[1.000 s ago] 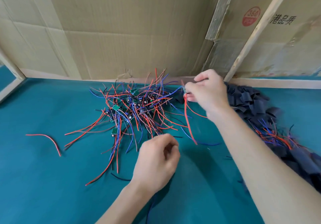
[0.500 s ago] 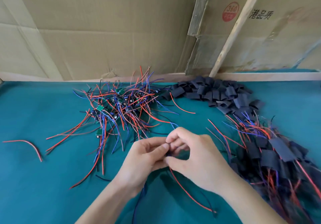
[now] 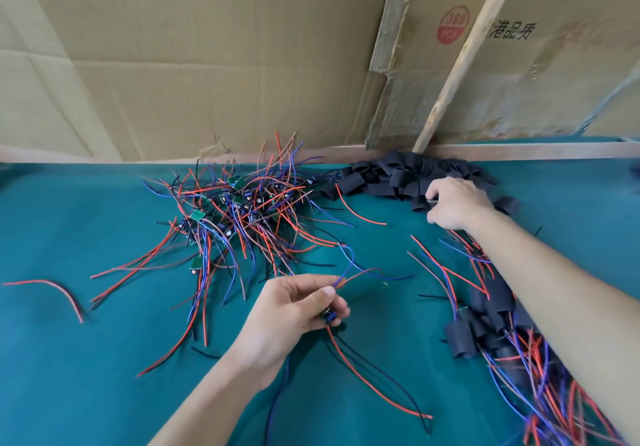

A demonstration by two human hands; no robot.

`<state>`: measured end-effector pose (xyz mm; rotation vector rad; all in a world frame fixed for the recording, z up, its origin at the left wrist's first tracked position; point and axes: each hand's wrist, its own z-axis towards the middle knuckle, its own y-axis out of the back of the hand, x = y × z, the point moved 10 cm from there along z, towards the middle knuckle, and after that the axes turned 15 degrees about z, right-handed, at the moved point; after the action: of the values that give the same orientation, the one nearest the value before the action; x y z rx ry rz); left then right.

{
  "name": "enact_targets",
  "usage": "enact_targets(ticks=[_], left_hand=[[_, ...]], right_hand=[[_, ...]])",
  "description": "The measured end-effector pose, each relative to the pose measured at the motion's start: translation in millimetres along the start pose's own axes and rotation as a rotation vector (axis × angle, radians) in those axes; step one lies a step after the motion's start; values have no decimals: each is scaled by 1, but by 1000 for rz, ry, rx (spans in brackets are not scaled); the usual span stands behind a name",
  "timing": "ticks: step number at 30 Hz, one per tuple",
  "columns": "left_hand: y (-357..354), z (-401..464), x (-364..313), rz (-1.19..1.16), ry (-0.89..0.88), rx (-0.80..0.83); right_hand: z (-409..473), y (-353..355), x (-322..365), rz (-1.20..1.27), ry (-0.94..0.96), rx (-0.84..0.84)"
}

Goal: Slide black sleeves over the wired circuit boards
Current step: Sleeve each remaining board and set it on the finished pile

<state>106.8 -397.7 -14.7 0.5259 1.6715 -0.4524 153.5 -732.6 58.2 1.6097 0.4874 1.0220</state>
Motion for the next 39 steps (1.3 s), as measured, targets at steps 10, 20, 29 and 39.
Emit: enact_targets(ticks=[10,20,29,39], left_hand=[[2,-1,-3,-56,50,-4],[6,-3,-3,-98,7,-109],[5,-4,-6,-70,-4,-117],[10,-8,-10,-104,-14,-135]], right_hand=[[-62,55,26,355,104,-299],[-215,-45,88,1074,259,7],[-226,-54,83,1168,324,31],[-195,-60,21,1547,-40,-120]])
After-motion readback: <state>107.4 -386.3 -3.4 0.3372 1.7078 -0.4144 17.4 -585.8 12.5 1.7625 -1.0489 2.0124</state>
